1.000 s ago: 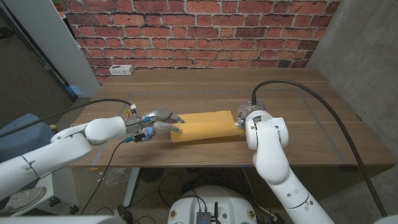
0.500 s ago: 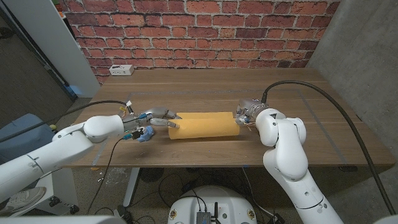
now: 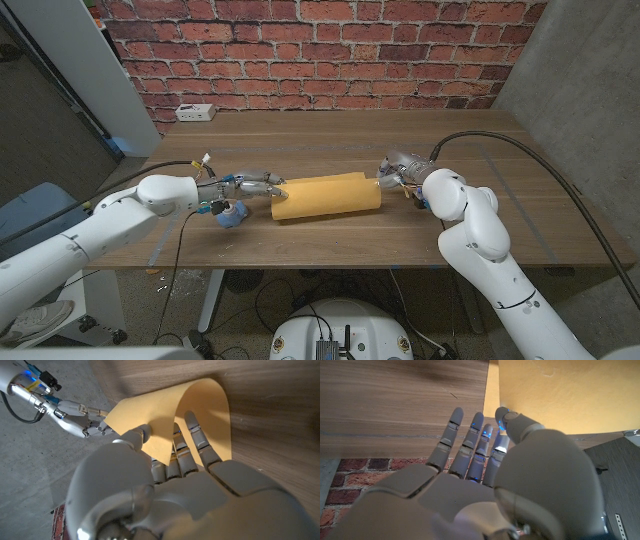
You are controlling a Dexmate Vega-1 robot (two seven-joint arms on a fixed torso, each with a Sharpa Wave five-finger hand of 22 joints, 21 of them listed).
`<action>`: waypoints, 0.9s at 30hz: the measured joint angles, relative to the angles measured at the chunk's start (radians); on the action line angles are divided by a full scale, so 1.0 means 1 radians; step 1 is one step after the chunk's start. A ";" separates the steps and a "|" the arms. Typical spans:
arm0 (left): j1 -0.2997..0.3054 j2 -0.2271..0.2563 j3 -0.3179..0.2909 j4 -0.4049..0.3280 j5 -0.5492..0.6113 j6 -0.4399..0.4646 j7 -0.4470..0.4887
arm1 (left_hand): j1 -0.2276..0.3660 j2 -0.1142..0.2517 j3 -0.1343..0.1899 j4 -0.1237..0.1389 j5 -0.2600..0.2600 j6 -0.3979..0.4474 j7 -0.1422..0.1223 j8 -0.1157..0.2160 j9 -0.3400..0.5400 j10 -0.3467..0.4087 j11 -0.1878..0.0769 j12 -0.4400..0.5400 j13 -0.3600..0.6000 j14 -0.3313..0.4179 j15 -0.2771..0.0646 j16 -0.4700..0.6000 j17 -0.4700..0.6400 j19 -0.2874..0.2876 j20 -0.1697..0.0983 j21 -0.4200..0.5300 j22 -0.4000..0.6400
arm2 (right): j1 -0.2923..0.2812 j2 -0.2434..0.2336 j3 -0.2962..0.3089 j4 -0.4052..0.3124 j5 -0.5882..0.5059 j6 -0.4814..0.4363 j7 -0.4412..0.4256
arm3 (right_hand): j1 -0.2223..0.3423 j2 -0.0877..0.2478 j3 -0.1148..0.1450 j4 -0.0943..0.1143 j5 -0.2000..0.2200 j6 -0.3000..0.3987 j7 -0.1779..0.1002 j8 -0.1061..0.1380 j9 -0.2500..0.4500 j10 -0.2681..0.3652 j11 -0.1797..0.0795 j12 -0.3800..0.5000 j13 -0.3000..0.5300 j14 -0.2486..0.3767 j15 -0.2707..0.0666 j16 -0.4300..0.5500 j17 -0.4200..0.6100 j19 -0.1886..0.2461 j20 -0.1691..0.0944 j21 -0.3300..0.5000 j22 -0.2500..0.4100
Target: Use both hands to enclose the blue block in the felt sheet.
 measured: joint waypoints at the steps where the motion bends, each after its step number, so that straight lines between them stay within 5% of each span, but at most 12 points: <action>1: -0.010 -0.005 0.004 0.010 -0.008 0.007 -0.012 | -0.015 0.002 0.000 0.000 0.000 -0.005 -0.002 0.005 0.013 -0.005 0.005 -0.003 0.000 -0.003 0.005 0.000 0.000 0.007 0.007 0.000 -0.009 | 0.006 -0.010 0.001 0.009 0.033 -0.002 -0.021 | 0.000 0.000 0.005 0.000 0.002 0.000 0.000 0.006 0.004 0.000 0.006 0.002 0.002 0.005 -0.003 0.000 0.000 0.005 0.005 0.001 0.000; 5: -0.049 -0.029 0.021 0.050 -0.044 0.038 -0.061 | -0.034 -0.008 0.001 0.000 0.017 -0.022 0.008 0.025 0.050 -0.017 0.018 -0.003 0.005 -0.001 0.013 -0.004 0.000 0.042 0.023 0.005 -0.042 | 0.038 -0.053 0.002 0.043 0.186 -0.013 -0.111 | -0.007 0.001 0.015 -0.001 0.010 0.006 0.017 0.010 0.013 0.002 0.016 0.002 0.007 0.013 -0.003 0.000 0.000 0.008 0.015 0.001 0.000; 13: -0.098 -0.073 0.040 0.114 -0.123 0.097 -0.137 | -0.036 -0.010 0.028 -0.009 0.064 -0.024 0.016 0.073 0.081 -0.011 0.058 -0.003 0.010 0.008 0.022 -0.004 -0.005 0.120 0.012 0.022 -0.099 | 0.097 -0.129 -0.031 0.092 0.465 -0.027 -0.268 | -0.046 0.014 0.029 0.014 0.013 -0.018 0.040 0.015 0.037 -0.012 0.021 0.002 0.022 0.019 -0.009 0.004 0.028 -0.001 0.024 0.008 0.000; 16: -0.110 -0.089 0.043 0.134 -0.154 0.120 -0.159 | -0.042 -0.016 0.038 -0.010 0.081 -0.024 0.019 0.088 0.081 -0.006 0.064 -0.003 0.011 0.014 0.027 -0.007 -0.005 0.137 0.005 0.022 -0.114 | 0.118 -0.154 -0.048 0.107 0.567 -0.025 -0.322 | -0.079 0.026 0.019 0.004 -0.007 -0.061 0.051 0.010 0.047 -0.051 0.020 -0.005 0.033 -0.003 -0.004 0.011 0.057 -0.023 0.024 0.008 0.005; 17: -0.114 -0.093 0.044 0.140 -0.166 0.130 -0.166 | -0.042 -0.016 0.039 -0.008 0.081 -0.024 0.019 0.088 0.081 -0.006 0.064 -0.003 0.013 0.016 0.025 -0.008 -0.005 0.137 0.005 0.022 -0.118 | 0.124 -0.164 -0.054 0.112 0.615 -0.022 -0.348 | -0.099 0.028 0.015 0.000 -0.024 -0.099 0.046 -0.002 0.047 -0.068 0.020 -0.012 0.037 -0.018 0.000 0.011 0.065 -0.028 0.027 0.008 0.005; 19: -0.119 -0.099 0.044 0.147 -0.183 0.145 -0.173 | -0.044 -0.018 0.047 -0.009 0.090 -0.024 0.019 0.096 0.081 -0.004 0.066 -0.003 0.014 0.018 0.024 -0.010 -0.005 0.147 0.003 0.022 -0.124 | 0.134 -0.179 -0.065 0.121 0.659 -0.017 -0.375 | -0.140 0.021 -0.026 0.032 -0.054 -0.169 0.032 -0.030 0.040 -0.099 0.024 -0.025 0.043 -0.048 0.006 0.005 0.078 -0.042 0.027 0.008 0.005; 27: -0.125 -0.119 0.039 0.161 -0.260 0.227 -0.178 | -0.045 -0.020 0.065 -0.007 0.122 -0.024 0.019 0.116 0.081 0.002 0.082 0.006 0.014 0.035 0.030 -0.010 -0.005 0.173 -0.009 0.014 -0.143 | 0.153 -0.236 -0.098 0.145 0.836 0.035 -0.529 | -0.250 0.009 -0.079 0.050 -0.086 -0.478 -0.043 -0.194 -0.025 -0.268 0.039 -0.098 0.047 -0.177 0.021 -0.034 0.097 -0.114 0.034 0.003 0.005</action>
